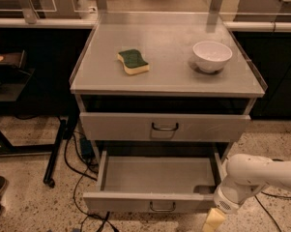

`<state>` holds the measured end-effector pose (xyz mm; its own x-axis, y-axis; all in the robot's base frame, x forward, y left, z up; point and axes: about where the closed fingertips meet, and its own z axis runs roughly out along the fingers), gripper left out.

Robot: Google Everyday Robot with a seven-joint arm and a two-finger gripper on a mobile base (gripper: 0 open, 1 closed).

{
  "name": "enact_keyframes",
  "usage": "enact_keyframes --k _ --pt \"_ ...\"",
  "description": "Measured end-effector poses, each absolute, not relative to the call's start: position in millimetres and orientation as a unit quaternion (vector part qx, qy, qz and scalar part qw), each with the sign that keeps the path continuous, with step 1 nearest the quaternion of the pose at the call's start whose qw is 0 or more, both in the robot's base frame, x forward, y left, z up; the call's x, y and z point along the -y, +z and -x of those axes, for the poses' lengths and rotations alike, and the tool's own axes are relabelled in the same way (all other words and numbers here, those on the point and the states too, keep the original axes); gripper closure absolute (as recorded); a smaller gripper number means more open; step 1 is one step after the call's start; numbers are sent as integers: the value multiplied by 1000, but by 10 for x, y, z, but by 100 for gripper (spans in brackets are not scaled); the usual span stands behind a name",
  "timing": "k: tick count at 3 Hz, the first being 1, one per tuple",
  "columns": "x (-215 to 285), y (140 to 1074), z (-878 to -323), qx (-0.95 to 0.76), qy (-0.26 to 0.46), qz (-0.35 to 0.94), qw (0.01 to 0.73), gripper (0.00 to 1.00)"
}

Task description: Open middle drawer

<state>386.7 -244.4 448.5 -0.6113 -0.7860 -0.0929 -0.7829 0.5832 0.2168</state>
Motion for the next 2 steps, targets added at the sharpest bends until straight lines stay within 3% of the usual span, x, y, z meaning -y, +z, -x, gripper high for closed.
enact_keyframes --k 2 --pt "2423 4400 -3824 887 -125 -444 16 0"
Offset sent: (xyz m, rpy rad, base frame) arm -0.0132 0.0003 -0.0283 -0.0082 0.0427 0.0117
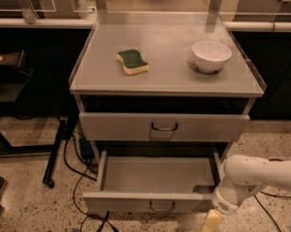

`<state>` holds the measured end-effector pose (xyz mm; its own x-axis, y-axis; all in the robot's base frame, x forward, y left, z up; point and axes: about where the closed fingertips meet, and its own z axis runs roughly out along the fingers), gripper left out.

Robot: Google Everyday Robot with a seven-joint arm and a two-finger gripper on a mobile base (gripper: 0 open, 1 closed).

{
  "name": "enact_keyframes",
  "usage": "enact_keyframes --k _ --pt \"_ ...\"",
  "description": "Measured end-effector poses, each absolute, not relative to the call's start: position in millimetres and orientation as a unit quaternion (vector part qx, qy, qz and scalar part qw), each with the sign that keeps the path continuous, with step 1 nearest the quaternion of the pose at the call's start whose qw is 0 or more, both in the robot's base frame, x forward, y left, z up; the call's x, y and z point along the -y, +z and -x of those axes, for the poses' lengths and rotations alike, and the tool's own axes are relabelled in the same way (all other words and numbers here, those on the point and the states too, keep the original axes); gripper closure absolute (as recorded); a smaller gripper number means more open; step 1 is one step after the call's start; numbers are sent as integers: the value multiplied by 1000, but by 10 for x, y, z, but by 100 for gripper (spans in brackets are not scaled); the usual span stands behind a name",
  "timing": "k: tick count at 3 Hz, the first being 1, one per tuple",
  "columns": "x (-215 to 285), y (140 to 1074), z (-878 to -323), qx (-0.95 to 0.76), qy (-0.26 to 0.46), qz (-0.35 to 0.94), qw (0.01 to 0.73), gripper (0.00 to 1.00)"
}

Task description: Open middle drawer

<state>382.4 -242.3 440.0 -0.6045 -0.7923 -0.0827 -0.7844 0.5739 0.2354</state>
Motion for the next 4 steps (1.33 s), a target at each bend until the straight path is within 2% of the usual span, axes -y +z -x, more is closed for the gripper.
enact_keyframes --k 2,3,4 --pt "2350 4392 -3872 882 -123 -455 10 0" --pt "2369 4808 -4008 878 -123 -460 -43 0" --pt "2380 4852 -4019 878 -122 -460 -49 0"
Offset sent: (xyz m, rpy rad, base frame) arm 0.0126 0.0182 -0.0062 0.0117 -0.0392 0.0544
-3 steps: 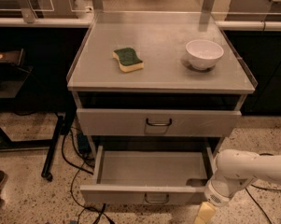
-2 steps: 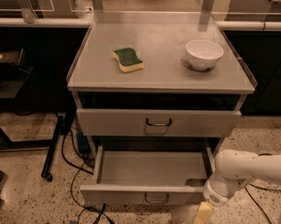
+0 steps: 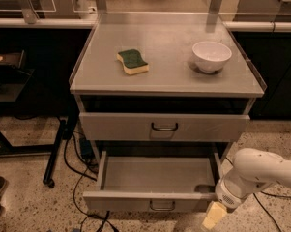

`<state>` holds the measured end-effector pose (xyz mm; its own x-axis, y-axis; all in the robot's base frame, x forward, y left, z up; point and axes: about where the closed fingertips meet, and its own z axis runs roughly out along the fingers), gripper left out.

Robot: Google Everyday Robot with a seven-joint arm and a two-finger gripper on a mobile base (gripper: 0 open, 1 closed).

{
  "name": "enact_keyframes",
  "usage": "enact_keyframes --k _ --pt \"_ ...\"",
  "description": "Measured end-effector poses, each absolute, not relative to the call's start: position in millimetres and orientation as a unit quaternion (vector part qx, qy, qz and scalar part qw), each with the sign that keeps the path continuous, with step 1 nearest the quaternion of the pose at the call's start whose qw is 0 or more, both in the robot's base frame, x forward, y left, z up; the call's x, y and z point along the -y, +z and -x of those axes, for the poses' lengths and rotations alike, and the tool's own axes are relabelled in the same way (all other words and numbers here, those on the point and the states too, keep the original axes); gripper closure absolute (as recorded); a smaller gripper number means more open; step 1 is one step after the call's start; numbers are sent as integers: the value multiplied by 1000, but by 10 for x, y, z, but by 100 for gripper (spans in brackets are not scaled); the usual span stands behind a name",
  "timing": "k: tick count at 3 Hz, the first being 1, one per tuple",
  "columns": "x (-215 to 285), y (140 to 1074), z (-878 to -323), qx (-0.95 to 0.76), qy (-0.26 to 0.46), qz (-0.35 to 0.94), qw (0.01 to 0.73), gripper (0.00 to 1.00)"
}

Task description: Open middle drawer

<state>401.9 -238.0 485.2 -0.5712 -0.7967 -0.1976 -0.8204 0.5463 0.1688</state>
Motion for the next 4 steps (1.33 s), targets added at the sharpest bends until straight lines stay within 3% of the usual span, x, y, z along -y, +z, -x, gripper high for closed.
enact_keyframes --k 2,4 --pt "2147 4122 -3915 -864 141 483 -8 0" --pt "2219 4135 -3748 -866 145 477 -25 0"
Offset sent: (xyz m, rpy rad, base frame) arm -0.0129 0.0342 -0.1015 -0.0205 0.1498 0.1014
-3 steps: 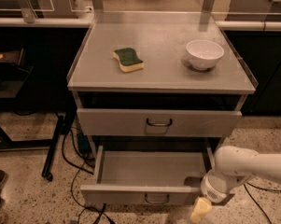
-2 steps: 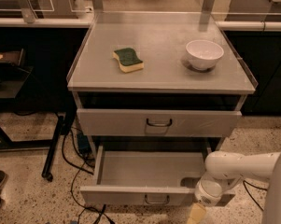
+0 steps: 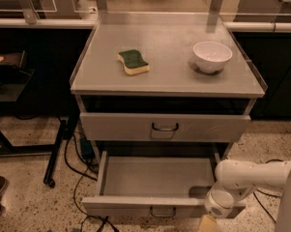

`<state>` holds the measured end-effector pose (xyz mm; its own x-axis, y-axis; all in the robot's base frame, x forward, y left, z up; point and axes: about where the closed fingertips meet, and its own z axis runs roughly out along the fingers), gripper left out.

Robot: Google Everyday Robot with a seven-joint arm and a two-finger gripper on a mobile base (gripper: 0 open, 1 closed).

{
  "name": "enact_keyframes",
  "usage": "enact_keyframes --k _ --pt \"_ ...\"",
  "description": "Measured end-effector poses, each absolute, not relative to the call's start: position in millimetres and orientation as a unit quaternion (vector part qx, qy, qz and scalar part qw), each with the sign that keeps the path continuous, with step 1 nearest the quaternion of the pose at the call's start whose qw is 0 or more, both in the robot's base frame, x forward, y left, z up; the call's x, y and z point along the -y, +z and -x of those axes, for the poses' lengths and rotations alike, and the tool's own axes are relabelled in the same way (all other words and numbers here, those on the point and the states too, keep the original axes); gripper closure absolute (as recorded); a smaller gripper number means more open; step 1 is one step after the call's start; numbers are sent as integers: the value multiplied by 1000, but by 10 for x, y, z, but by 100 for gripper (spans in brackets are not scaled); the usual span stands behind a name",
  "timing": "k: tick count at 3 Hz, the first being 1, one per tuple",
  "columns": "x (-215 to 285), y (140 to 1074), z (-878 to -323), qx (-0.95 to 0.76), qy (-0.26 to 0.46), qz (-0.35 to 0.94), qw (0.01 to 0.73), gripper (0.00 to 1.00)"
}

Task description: Open middle drawer

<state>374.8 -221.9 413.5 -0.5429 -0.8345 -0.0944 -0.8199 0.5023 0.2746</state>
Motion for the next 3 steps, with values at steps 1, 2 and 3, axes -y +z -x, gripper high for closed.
enact_keyframes --k 1,2,3 --pt "2221 4175 -3745 867 -145 -477 25 0" --pt "2430 4303 -3492 886 -146 -439 39 0" --pt "2430 4303 -3492 886 -146 -439 39 0"
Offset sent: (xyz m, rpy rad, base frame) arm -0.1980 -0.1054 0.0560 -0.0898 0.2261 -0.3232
